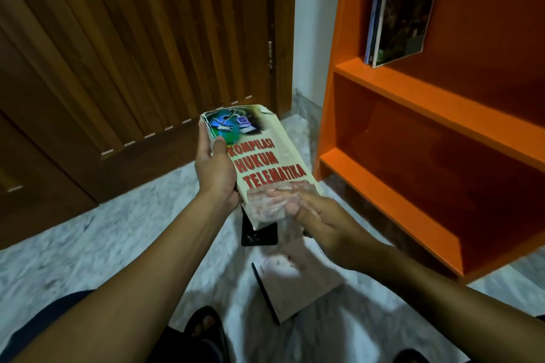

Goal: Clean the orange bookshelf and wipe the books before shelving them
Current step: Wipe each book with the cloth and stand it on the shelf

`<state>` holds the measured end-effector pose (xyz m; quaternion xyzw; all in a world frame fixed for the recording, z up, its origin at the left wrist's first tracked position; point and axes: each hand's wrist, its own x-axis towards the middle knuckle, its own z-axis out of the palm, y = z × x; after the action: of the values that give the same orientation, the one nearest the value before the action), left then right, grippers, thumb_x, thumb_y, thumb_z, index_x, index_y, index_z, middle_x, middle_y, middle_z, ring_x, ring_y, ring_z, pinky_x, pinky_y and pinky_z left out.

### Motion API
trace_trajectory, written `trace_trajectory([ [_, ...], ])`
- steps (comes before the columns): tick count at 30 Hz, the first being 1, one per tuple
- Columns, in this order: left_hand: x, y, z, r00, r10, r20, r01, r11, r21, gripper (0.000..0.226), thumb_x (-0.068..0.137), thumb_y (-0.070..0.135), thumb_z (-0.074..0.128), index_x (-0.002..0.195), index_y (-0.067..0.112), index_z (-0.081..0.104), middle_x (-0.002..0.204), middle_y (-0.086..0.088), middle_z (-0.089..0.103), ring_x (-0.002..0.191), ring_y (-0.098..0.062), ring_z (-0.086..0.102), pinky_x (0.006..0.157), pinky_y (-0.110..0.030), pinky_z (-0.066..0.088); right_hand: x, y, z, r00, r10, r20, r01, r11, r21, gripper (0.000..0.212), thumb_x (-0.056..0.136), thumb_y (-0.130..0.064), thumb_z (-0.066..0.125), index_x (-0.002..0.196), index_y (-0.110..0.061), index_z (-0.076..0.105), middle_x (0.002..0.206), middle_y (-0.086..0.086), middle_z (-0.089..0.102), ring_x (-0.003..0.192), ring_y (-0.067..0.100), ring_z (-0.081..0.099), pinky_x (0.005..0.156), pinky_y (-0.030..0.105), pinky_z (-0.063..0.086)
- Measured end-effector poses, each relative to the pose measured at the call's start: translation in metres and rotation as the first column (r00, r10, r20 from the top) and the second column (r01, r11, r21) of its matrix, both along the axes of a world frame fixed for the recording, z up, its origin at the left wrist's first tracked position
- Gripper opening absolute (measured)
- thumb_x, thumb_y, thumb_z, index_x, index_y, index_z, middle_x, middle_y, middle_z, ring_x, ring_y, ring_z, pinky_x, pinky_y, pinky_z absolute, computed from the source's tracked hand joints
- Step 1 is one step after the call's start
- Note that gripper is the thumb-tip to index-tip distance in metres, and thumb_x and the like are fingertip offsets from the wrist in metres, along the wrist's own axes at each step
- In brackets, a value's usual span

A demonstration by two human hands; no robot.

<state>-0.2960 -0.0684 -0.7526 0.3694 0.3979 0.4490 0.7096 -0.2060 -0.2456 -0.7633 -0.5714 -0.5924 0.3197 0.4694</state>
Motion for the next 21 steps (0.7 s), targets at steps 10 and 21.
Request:
trace_trajectory([
  [10, -0.02, 0.004, 0.016, 0.996, -0.089, 0.028, 0.083, 0.979, 0.186, 0.05, 0.106, 0.018, 0.042, 0.149, 0.043, 0.034, 0.123, -0.01, 0.069, 0.09, -0.024, 0.068, 0.08, -0.048, 0.058, 0.049, 0.011, -0.001, 0.856, -0.512, -0.065, 0.502, 0.856, -0.124, 0.034, 0.095, -0.042, 0.06, 0.086, -0.009, 0.061, 0.058, -0.005, 0.051, 0.052, 0.008, 0.045, 0.054, 0.026, 0.037],
  [21, -0.01, -0.029, 0.033, 0.911, -0.384, -0.152, 0.413, 0.827, 0.382, 0.047, 0.102, 0.024, 0.046, 0.143, 0.045, 0.038, 0.083, 0.0, 0.075, 0.064, -0.014, 0.071, 0.051, -0.027, 0.057, 0.072, 0.008, -0.007, 0.875, -0.221, -0.431, 0.082, 0.944, -0.319, 0.052, 0.085, -0.032, 0.073, 0.133, -0.016, 0.06, 0.129, 0.002, 0.067, 0.12, 0.02, 0.064, 0.108, 0.045, 0.045],
])
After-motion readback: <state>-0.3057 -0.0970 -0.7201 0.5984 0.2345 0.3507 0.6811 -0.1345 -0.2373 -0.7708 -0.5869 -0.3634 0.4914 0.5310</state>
